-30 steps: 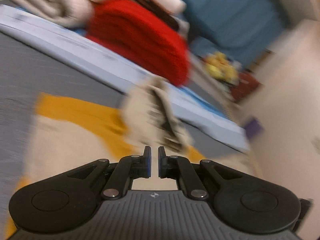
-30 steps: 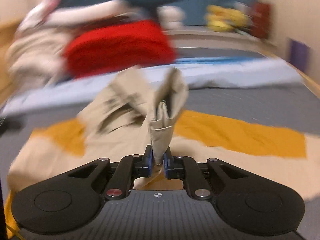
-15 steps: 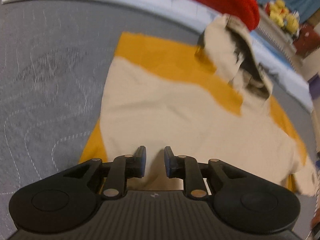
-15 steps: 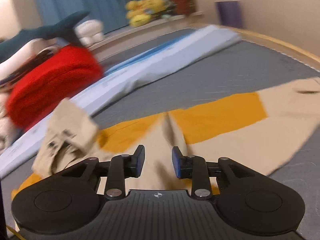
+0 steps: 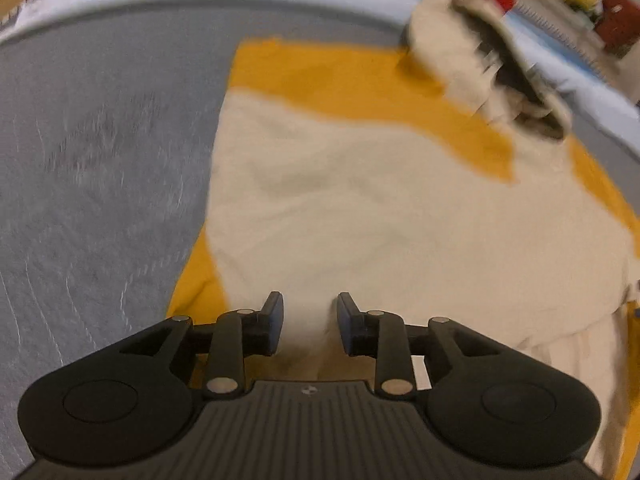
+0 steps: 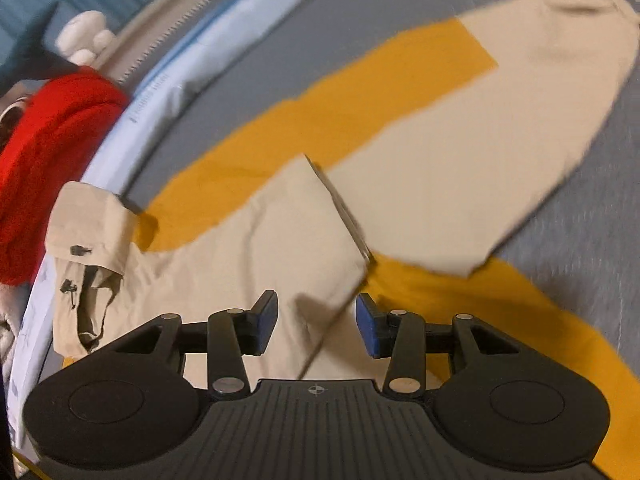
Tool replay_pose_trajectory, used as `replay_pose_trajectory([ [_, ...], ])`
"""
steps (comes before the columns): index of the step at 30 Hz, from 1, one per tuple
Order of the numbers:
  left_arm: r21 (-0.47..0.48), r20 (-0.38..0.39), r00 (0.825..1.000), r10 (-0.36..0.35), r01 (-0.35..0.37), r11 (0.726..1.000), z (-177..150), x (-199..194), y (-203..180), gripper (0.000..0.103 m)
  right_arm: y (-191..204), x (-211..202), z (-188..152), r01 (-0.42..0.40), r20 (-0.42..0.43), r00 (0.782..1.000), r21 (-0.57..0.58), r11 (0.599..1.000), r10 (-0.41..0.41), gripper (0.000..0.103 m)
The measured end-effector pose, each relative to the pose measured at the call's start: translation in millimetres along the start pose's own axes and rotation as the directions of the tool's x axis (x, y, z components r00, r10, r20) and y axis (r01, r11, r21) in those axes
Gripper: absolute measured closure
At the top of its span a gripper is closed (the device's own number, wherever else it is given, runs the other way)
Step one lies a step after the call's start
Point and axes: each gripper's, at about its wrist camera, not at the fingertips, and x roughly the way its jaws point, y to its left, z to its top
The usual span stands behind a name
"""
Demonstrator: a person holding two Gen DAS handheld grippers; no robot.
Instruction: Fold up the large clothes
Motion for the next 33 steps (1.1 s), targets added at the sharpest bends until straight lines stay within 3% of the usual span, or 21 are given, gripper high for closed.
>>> replay_pose_trajectory([
  [2,0.026,0.018,0.999,-0.027,0.027,0.999,1.2,-3.4,-5.1,0.067,4.2,0.1,-0.4,-0.006,0.006,1.0,-0.011,1.0,0.006,0.058],
  [6,0.022,-0.061,0.998,0.002,-0.001,1.0,-7.5,16.0,-5.5,0.067,3.5,7.3,3.6,-0.023,-0.008,1.0,-0.021,1.0,0.023,0.058],
  [8,0.031,-0.048,0.999,0.01,-0.008,0.999,-4.8,10.2,-9.7,0.067,-2.3,14.1,5.4,-0.007,-0.031,0.999,0.002,1.0,0.007,0.058],
  [12,0.033,0.022,0.999,-0.047,0.046,0.998,2.8,-12.0,-22.7,0.06,-7.7,14.6,8.5,0.015,-0.04,0.999,0.019,1.0,-0.015,0.058],
  [14,0.049,0.068,0.997,-0.029,0.026,0.998,3.0,-22.2,-34.7,0.053,-2.4,7.8,10.4,0.006,-0.009,1.0,-0.016,1.0,-0.006,0.058],
  [18,0.117,0.152,0.988,0.023,-0.042,0.992,2.6,-30.8,-62.7,0.052,8.6,-13.3,15.2,0.023,0.106,0.994,-0.128,0.992,-0.01,0.058],
  [25,0.164,0.214,0.977,-0.021,-0.014,0.986,-8.8,-47.3,-92.5,0.042,19.7,-63.0,24.7,0.058,0.341,0.937,-0.354,0.933,0.071,0.058],
  [28,0.169,0.227,0.974,-0.025,-0.014,0.986,-12.1,-50.6,-99.8,0.039,10.3,-75.7,28.2,0.046,0.374,0.921,-0.388,0.92,0.111,0.054],
  [33,0.182,0.23,0.973,-0.03,-0.013,0.983,-17.3,-50.1,-107.7,0.037,-21.2,-80.0,45.9,0.042,0.384,0.917,-0.358,0.933,0.106,0.053],
])
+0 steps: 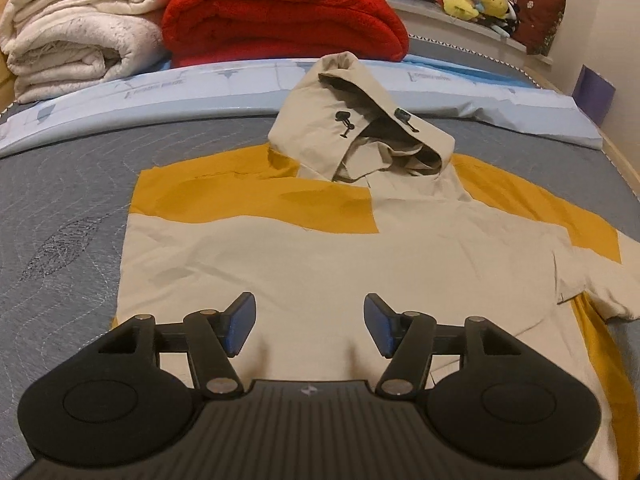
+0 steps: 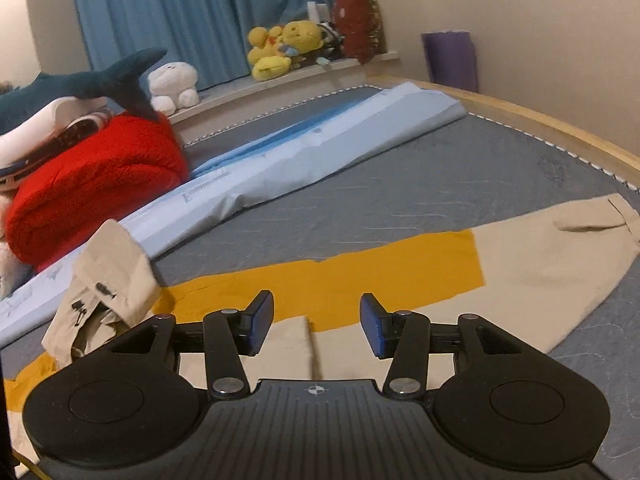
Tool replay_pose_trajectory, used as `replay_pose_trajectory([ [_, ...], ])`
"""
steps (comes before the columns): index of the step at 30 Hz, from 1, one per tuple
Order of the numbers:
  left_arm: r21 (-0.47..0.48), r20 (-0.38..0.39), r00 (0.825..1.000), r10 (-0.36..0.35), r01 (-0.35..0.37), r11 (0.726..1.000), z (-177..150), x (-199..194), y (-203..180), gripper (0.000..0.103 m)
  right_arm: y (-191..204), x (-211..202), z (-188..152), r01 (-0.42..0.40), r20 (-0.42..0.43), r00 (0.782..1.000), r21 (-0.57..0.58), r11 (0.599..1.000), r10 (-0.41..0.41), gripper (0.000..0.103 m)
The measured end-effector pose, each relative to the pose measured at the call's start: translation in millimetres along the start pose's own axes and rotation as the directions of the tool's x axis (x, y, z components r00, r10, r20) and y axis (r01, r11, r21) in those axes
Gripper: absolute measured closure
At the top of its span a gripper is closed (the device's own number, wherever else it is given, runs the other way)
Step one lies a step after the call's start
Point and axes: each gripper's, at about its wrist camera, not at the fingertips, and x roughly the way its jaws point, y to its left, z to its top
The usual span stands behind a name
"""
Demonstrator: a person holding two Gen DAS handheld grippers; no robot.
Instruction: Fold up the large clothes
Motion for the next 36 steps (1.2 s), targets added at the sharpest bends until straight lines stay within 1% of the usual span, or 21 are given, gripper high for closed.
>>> replay_pose_trajectory([
  [6,0.013,-0.006,1.0,-0.006,0.007,1.0,-2.1,2.6,-5.6,0.037,-48.5,5.1,8.5,0.072,0.007,0.997,0.047,0.996,-0.073,0.053],
  [8,0.019,-0.006,1.0,-0.007,0.007,1.0,-1.7,3.3,-7.9,0.037,-62.3,10.8,8.8,0.087,-0.007,0.996,0.08,0.993,-0.086,0.053],
  [11,0.028,-0.011,1.0,-0.01,0.01,1.0,-2.0,4.9,-10.4,0.036,-84.7,17.5,10.9,0.087,-0.028,0.996,0.128,0.988,-0.084,0.053],
  [15,0.032,-0.02,1.0,-0.013,0.014,0.999,-2.9,7.5,-11.9,0.035,-118.2,24.8,15.1,0.126,-0.027,0.992,0.19,0.974,-0.123,0.053],
  [20,0.034,-0.028,0.999,-0.021,0.022,0.999,-3.4,9.5,-12.3,0.035,-182.4,38.7,12.1,0.198,-0.054,0.98,0.32,0.927,-0.191,0.053],
  [23,0.026,-0.03,0.999,-0.02,0.021,0.999,-2.0,10.4,-9.6,0.035,-208.8,50.4,6.0,0.253,-0.065,0.967,0.326,0.911,-0.245,0.053],
  [25,0.022,-0.031,0.999,-0.019,0.02,1.0,-1.2,10.6,-8.4,0.035,-228.3,59.9,-0.8,0.282,-0.088,0.959,0.364,0.888,-0.268,0.053],
  [26,0.019,-0.031,0.999,-0.019,0.02,1.0,-1.0,10.7,-7.6,0.035,-239.5,62.2,-6.4,0.29,-0.101,0.957,0.403,0.868,-0.272,0.053],
  [29,0.017,-0.034,0.999,-0.016,0.017,1.0,-1.5,11.8,-5.7,0.035,-266.2,70.8,-18.5,0.28,-0.121,0.959,0.518,0.808,-0.255,0.053],
  [30,0.017,-0.037,0.999,-0.015,0.016,1.0,-1.8,12.3,-5.2,0.035,-272.1,73.4,-21.2,0.275,-0.12,0.961,0.539,0.796,-0.25,0.053],
  [33,0.014,-0.042,0.999,-0.012,0.013,1.0,-2.0,14.1,-2.7,0.035,-287.2,82.8,-30.8,0.246,-0.095,0.967,0.589,0.77,-0.237,0.054],
  [34,0.013,-0.042,0.999,-0.011,0.011,1.0,-2.0,14.5,-2.0,0.035,-291.6,85.2,-34.5,0.225,-0.068,0.97,0.607,0.762,-0.232,0.054],
  [36,0.011,-0.042,0.999,-0.007,0.007,1.0,-1.5,15.5,-0.7,0.035,-297.3,89.1,-35.0,0.198,-0.027,0.972,0.621,0.759,-0.232,0.054],
])
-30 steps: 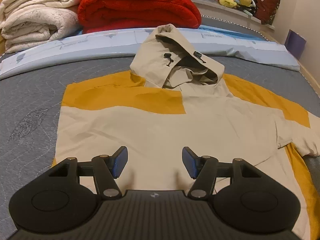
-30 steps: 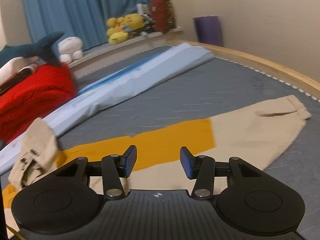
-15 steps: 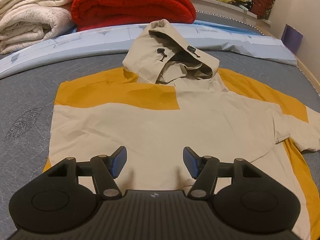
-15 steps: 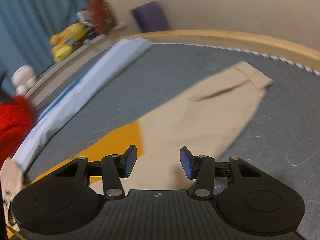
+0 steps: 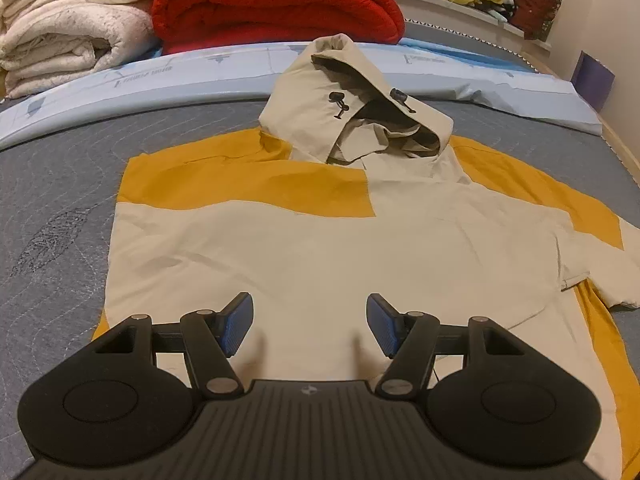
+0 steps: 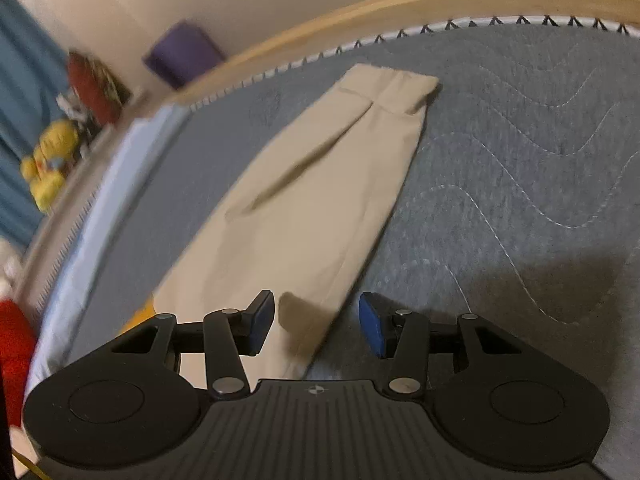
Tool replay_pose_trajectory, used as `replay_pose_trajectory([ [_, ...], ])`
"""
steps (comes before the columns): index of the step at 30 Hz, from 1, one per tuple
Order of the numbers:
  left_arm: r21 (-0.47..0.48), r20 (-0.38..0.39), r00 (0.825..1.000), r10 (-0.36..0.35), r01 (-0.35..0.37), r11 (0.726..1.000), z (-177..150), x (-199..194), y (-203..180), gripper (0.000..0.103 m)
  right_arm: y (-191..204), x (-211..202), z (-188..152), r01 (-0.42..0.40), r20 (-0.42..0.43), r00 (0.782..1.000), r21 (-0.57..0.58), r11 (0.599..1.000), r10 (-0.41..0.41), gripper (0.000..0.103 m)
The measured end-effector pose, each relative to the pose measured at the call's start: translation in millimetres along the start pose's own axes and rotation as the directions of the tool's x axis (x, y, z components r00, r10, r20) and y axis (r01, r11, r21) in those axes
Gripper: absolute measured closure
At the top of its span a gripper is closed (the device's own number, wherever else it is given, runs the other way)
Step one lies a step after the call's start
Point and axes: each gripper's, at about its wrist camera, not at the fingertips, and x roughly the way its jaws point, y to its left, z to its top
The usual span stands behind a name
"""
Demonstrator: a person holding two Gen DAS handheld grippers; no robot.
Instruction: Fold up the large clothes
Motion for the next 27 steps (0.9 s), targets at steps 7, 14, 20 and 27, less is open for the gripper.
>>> replay_pose_trajectory([
  [7,0.003,-0.01,1.0,0.003,-0.003,1.0,0.4,4.7,1.1,0.035,-22.8,11.7,10.5,-0.079,0.077,0.995,0.16,0.984,0.068,0.06],
  [14,-0.006,-0.011,1.0,0.008,-0.008,1.0,2.2,5.3,6.4,0.035,-39.7,18.3,14.1,-0.1,0.132,0.989,0.24,0.966,0.069,0.083],
  [20,-0.014,-0.009,1.0,0.014,-0.014,1.0,2.2,2.7,13.2,0.034,-37.6,16.1,12.9,-0.083,0.155,0.987,0.256,0.963,0.044,0.097],
  [27,-0.056,-0.004,1.0,0.001,-0.002,0.998,5.6,-5.1,27.8,0.034,19.6,-5.1,22.6,-0.029,0.244,0.97,0.057,0.998,0.014,0.101],
])
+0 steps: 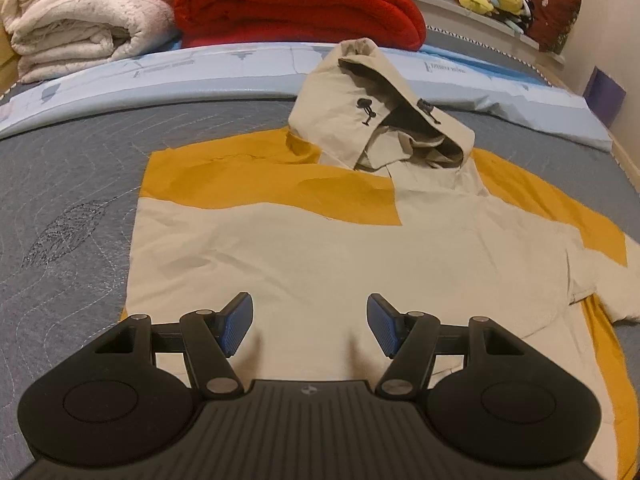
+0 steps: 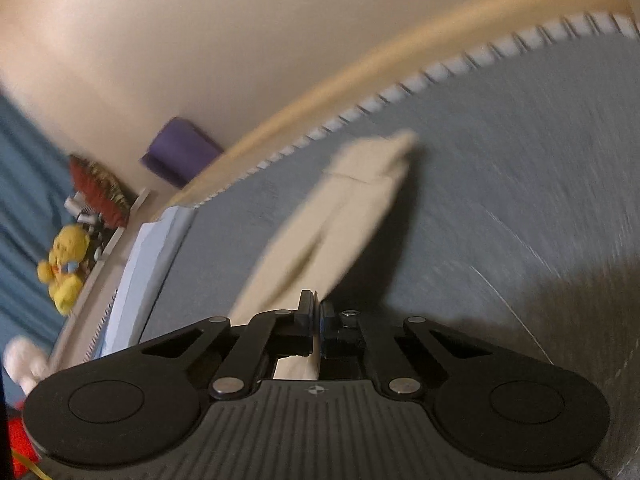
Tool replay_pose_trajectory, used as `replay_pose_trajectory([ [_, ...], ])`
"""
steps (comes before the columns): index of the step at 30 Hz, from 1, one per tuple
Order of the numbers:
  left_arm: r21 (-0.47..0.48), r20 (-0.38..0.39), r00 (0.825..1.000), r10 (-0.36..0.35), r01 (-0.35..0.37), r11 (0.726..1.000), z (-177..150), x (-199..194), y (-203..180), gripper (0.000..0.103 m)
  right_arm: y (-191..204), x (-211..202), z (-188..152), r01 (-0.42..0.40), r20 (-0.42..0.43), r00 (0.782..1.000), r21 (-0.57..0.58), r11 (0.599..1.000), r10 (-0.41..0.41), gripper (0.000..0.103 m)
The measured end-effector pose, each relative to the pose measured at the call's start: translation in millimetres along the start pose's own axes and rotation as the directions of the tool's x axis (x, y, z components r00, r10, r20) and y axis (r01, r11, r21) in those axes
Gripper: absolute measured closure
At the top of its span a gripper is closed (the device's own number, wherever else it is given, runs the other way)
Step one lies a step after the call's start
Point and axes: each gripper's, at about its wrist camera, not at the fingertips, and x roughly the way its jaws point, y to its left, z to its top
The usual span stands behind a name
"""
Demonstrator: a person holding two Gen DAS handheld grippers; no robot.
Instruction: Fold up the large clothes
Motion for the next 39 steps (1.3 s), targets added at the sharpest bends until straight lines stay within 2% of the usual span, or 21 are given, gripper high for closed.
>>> replay_pose_trajectory([
  [4,-0.016,0.007,1.0,0.001,-0.001,1.0,3.1,-4.8,7.6,0.034,83.6,-30.9,-3.8,-0.045,0.059,0.996,-0.24,0.97,0.061,0.102],
  [6,-0.031,0.009,1.0,0.001,0.0,1.0,4.8,-7.5,12.8,0.034,132.8,-56.8,-13.9,-0.11,0.072,0.986,-0.391,0.914,0.149,0.102],
  [8,-0.051,0.017,1.0,-0.002,0.003,0.999,7.3,-12.1,19.4,0.034,180.7,-89.3,-31.4,-0.205,0.052,0.961,-0.524,0.827,0.271,0.102],
  [10,-0.071,0.029,1.0,0.0,0.002,0.997,10.6,-17.5,26.8,0.034,224.5,-130.3,-57.9,-0.323,-0.012,0.913,-0.631,0.705,0.408,0.102],
  [12,-0.103,0.042,0.999,0.004,0.001,0.995,15.1,-22.6,37.3,0.034,262.1,-177.9,-94.4,-0.47,-0.141,0.829,-0.701,0.537,0.541,0.102],
  [14,-0.145,0.053,0.999,0.011,-0.003,0.989,19.8,-26.5,50.5,0.034,289.0,-220.8,-135.7,-0.588,-0.289,0.741,-0.714,0.379,0.606,0.102],
  [16,-0.196,0.058,0.998,0.024,-0.012,0.98,24.1,-30.3,66.4,0.034,309.3,-256.4,-185.2,-0.685,-0.471,0.667,-0.693,0.226,0.578,0.1],
  [17,-0.221,0.059,0.998,0.026,-0.013,0.975,26.0,-32.1,74.2,0.034,315.2,-273.3,-214.6,-0.732,-0.576,0.629,-0.665,0.148,0.522,0.1],
  [19,-0.256,0.063,0.998,0.025,-0.009,0.967,28.7,-36.4,87.4,0.034,316.1,-297.6,-256.7,-0.786,-0.699,0.586,-0.613,0.08,0.409,0.094],
  [21,-0.277,0.067,0.997,0.028,-0.008,0.961,30.9,-40.8,97.7,0.034,311.2,-319.7,-281.4,-0.816,-0.762,0.56,-0.576,0.056,0.325,0.087],
  [23,-0.295,0.071,0.997,0.031,-0.009,0.955,31.6,-44.4,105.6,0.034,302.9,-338.4,-284.6,-0.822,-0.773,0.552,-0.567,0.051,0.312,0.08],
  [25,-0.31,0.07,0.997,0.029,-0.006,0.951,31.9,-45.8,109.6,0.034,297.8,-348.1,-276.5,-0.808,-0.746,0.575,-0.582,0.089,0.335,0.069],
  [26,-0.311,0.067,0.997,0.026,-0.004,0.95,31.6,-45.7,109.7,0.034,294.3,-346.2,-267.9,-0.796,-0.725,0.596,-0.59,0.135,0.345,0.063],
  [29,-0.276,0.054,0.999,0.001,0.014,0.961,29.0,-42.1,100.3,0.035,280.2,-322.1,-251.3,-0.761,-0.677,0.649,-0.578,0.295,0.347,0.06],
  [32,-0.221,0.04,0.998,-0.05,0.058,0.974,23.1,-36.1,80.7,0.041,259.0,-267.6,-247.5,-0.674,-0.642,0.72,-0.558,0.484,0.263,0.06],
  [33,-0.2,0.035,0.997,-0.068,0.073,0.977,21.4,-33.9,73.1,0.046,255.8,-254.0,-253.6,-0.653,-0.649,0.724,-0.536,0.536,0.233,0.058],
  [34,-0.175,0.029,0.996,-0.085,0.089,0.98,19.9,-31.4,65.0,0.06,248.3,-239.1,-257.2,-0.644,-0.667,0.713,-0.5,0.579,0.216,0.058],
  [35,-0.155,0.022,0.995,-0.098,0.1,0.983,18.6,-28.4,56.9,0.068,243.4,-227.7,-264.7,-0.635,-0.682,0.705,-0.488,0.599,0.192,0.058],
  [36,-0.134,0.018,0.993,-0.115,0.116,0.984,17.4,-25.8,48.3,0.072,237.2,-218.5,-271.3,-0.618,-0.695,0.702,-0.488,0.616,0.153,0.058],
  [37,-0.115,0.017,0.991,-0.131,0.132,0.985,16.1,-23.8,40.8,0.08,236.0,-210.0,-277.3,-0.612,-0.713,0.689,-0.476,0.632,0.129,0.058],
  [39,-0.069,0.013,0.986,-0.165,0.166,0.984,14.0,-19.1,24.2,0.085,237.9,-197.4,-289.6,-0.64,-0.768,0.628,-0.417,0.646,0.126,0.058],
])
